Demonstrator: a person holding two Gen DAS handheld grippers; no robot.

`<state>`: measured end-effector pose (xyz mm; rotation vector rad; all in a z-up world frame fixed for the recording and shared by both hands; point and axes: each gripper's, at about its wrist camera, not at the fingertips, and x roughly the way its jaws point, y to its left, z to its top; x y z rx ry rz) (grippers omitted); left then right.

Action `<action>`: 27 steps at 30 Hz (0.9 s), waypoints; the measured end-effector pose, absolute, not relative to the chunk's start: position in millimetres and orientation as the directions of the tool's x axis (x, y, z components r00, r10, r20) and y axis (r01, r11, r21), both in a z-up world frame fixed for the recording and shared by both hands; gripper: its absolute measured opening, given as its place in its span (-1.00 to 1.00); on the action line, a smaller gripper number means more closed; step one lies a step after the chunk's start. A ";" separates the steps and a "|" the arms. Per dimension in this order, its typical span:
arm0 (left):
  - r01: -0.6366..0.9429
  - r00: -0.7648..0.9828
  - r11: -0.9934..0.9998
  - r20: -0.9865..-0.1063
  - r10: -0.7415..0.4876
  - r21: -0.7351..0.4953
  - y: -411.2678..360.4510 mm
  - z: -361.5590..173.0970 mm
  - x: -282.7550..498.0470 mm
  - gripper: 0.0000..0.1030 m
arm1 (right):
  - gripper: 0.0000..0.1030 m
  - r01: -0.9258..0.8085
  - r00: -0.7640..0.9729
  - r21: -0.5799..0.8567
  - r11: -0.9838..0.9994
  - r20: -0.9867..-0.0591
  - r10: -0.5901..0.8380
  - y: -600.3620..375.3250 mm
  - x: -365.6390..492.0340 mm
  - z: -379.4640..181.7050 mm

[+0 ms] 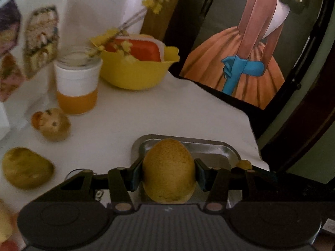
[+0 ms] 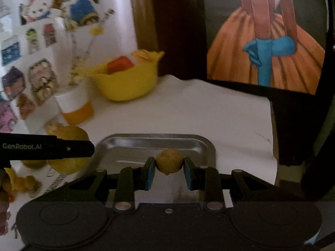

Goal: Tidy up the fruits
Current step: 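Release the pear into the metal tray with the left tool while the right tool drops the potato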

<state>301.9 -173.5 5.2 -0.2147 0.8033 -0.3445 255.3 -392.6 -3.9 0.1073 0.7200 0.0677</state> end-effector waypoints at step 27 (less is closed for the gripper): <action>0.211 0.612 0.928 -0.698 -0.371 -0.308 -184.3 -11.7 302.7 0.62 | 0.51 -0.048 0.756 0.066 0.997 -0.650 0.080 -379.1 235.2 -11.2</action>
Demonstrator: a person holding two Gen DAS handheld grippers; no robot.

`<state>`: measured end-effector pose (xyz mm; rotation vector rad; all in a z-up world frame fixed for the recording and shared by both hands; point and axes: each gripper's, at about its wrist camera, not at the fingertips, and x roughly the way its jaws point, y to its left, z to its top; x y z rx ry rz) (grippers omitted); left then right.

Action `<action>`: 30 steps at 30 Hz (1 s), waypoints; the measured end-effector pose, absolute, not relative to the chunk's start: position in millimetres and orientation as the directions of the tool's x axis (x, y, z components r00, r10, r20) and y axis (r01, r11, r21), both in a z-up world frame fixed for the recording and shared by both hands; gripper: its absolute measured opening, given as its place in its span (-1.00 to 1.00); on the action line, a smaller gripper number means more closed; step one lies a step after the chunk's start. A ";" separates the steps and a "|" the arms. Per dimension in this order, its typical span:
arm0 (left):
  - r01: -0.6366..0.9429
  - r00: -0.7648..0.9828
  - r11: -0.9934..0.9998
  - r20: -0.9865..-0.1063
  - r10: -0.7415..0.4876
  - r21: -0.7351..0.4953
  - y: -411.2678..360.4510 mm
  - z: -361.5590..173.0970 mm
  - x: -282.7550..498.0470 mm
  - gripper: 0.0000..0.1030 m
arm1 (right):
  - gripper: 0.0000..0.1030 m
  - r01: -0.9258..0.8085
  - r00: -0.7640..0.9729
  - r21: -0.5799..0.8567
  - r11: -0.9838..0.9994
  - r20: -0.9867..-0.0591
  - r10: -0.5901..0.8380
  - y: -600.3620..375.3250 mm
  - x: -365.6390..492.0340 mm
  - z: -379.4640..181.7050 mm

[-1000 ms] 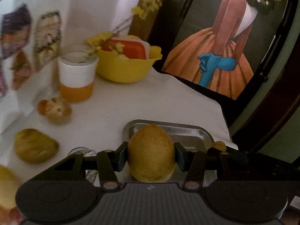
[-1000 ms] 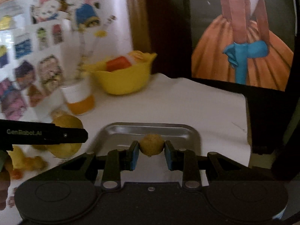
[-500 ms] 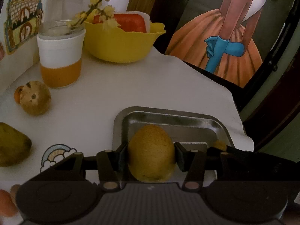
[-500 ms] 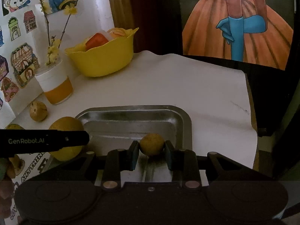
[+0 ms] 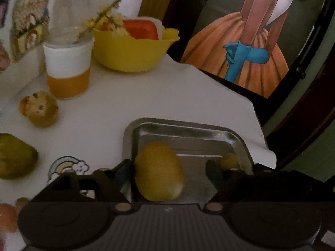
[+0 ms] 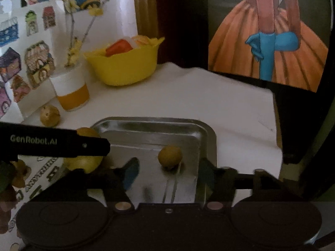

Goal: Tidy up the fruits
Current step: 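Release the pear into the metal tray with the left tool while the right tool drops the potato, then move both tools back from the tray toward the fruit row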

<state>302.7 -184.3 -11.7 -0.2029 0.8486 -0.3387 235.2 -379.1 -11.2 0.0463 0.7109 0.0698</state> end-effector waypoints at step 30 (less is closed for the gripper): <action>0.056 0.760 0.976 -0.626 -0.178 -0.210 -9.1 35.4 110.7 0.99 | 0.99 -0.093 0.818 0.051 0.994 -0.565 0.105 -265.0 46.9 49.2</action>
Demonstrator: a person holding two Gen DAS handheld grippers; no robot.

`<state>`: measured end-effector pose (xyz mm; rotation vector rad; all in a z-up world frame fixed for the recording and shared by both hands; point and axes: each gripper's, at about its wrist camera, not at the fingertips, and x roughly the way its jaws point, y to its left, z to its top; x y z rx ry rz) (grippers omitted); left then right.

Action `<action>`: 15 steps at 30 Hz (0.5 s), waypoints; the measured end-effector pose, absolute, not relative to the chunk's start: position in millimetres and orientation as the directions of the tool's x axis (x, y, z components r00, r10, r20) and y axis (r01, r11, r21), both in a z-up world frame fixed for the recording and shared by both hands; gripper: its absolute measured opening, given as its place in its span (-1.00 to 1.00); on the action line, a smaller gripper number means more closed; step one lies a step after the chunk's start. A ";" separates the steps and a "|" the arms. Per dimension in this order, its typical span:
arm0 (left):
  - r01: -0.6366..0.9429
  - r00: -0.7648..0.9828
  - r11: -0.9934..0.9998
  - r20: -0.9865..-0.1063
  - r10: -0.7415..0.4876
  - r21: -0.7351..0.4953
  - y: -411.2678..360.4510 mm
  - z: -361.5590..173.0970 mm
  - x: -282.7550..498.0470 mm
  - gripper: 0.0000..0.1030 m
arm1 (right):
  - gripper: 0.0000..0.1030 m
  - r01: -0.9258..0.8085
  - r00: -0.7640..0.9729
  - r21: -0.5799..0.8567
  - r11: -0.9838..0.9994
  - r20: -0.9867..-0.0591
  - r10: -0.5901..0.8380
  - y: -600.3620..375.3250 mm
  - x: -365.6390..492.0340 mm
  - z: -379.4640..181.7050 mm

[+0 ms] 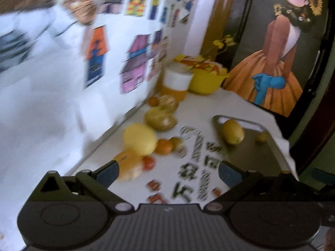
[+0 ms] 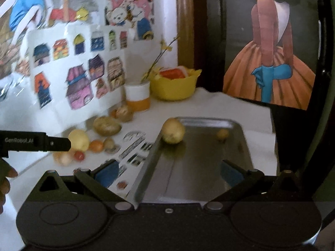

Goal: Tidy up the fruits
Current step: 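Move both tools back from the tray toward the fruit row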

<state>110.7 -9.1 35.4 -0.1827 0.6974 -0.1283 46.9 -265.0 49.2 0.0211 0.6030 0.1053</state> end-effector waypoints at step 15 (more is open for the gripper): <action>-0.035 0.682 0.995 -0.729 -0.048 -0.099 48.5 1.1 98.3 0.99 | 0.99 -0.333 0.658 0.056 0.941 -0.701 0.274 -163.6 40.1 12.2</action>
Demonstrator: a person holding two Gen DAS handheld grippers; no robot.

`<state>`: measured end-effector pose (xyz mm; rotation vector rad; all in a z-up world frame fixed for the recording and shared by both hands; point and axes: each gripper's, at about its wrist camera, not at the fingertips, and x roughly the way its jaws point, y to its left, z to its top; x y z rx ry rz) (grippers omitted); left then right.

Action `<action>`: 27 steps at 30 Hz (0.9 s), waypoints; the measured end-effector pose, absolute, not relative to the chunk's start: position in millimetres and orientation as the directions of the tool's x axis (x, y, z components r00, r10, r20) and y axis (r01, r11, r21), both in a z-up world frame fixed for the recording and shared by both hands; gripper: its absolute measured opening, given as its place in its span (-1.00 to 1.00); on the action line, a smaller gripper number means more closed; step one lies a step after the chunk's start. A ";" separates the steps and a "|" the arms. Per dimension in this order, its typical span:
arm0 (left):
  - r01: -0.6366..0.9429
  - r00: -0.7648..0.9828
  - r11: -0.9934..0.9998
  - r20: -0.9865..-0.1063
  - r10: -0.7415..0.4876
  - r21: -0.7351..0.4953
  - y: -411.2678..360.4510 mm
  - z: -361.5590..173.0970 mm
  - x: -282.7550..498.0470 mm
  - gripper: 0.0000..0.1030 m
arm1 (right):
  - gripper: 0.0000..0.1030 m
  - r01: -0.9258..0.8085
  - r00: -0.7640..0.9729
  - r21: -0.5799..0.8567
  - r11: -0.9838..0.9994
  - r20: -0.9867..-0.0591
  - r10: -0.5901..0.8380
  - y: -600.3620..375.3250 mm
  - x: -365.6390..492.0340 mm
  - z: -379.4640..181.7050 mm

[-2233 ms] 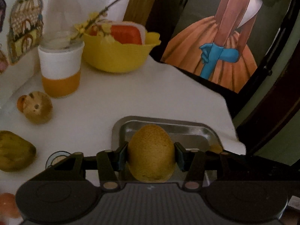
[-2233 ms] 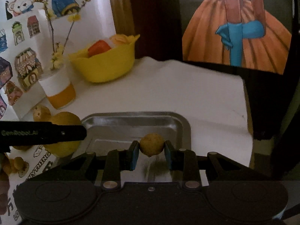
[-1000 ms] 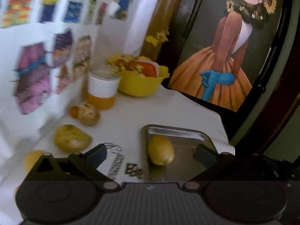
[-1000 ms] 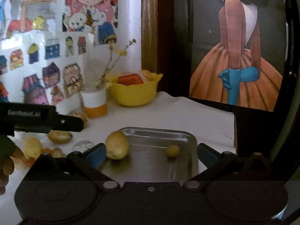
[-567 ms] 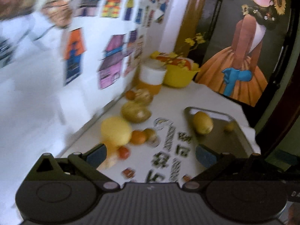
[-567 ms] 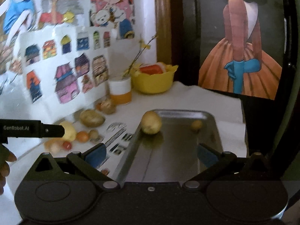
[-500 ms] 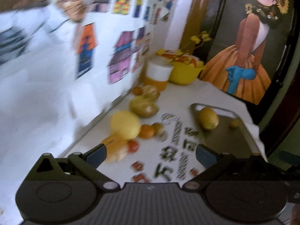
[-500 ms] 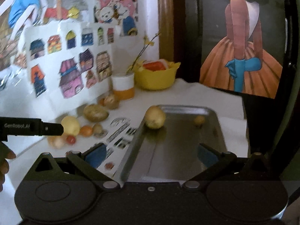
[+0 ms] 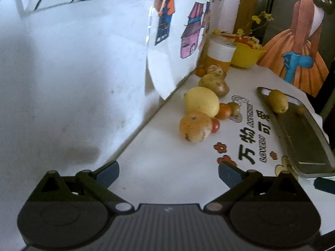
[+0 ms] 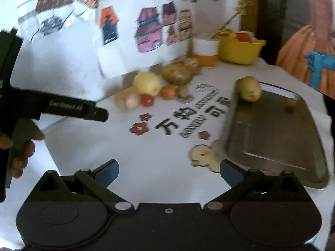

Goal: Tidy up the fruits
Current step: 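Move both tools back from the tray toward the fruit row, then grasp the spotted orange fruit with the left tool while the right tool grasps a cherry tomato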

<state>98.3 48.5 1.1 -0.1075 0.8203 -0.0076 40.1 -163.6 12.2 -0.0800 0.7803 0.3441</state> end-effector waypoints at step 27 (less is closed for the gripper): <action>-0.018 0.692 0.993 -0.718 -0.075 -0.121 29.0 -12.5 122.4 0.99 | 0.99 -0.356 0.657 0.126 0.926 -0.671 0.344 -188.6 165.6 27.1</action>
